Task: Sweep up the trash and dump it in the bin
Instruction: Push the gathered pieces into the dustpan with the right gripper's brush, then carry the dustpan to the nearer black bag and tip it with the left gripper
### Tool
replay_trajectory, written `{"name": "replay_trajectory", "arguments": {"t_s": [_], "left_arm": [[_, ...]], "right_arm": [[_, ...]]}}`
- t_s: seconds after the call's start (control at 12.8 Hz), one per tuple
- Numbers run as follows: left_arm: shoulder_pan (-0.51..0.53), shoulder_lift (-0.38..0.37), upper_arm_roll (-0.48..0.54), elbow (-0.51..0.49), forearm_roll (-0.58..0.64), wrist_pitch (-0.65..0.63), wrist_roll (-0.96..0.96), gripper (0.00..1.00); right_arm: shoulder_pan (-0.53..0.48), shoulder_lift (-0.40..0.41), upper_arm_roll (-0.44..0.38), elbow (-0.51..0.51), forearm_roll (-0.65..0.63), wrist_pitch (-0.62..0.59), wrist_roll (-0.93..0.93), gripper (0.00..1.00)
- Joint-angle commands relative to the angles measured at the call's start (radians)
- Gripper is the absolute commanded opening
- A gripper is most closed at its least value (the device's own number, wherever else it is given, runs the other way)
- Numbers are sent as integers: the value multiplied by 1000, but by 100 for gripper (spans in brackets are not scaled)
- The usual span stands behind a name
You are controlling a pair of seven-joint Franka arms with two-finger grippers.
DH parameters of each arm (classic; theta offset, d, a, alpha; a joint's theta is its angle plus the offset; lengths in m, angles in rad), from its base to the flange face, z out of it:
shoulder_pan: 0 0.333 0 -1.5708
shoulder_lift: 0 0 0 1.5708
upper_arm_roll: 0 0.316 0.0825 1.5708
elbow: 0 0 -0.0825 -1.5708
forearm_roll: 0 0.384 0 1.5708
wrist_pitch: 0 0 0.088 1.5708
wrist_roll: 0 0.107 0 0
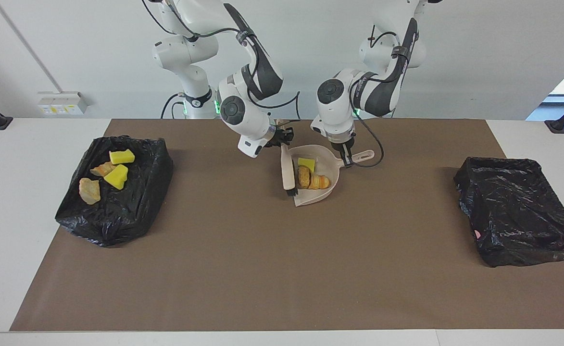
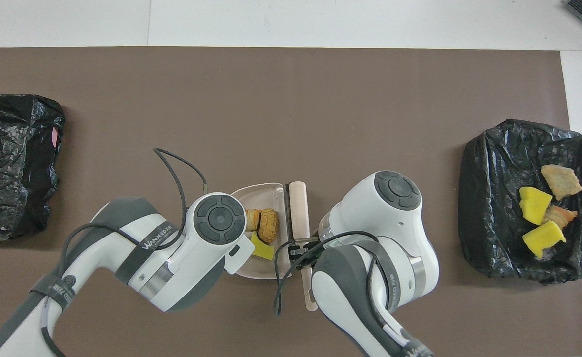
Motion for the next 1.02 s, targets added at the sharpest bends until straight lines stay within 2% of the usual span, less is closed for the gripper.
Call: {"name": "replay_trajectory", "arguments": {"t_s": [0.0, 0.16, 0.39, 0.7, 0.94], "left_arm": [[23, -14, 14, 13, 8, 13, 87, 0], [20, -72, 69, 20, 8, 2, 156, 0], [15, -183, 221, 20, 8, 2, 348, 0], [12, -211, 389, 60, 1, 2, 575, 0], [11, -206, 533, 120, -40, 2, 698, 0]], "right_arm": [[10, -69, 3, 7, -114, -33, 106, 0], [11, -97, 1, 12, -143, -67, 175, 0], [14, -117, 7, 6, -187, -81, 269, 0], [69, -176, 18, -51, -181, -135, 344, 0], [131, -179, 20, -111, -181, -122, 338, 0]]}}
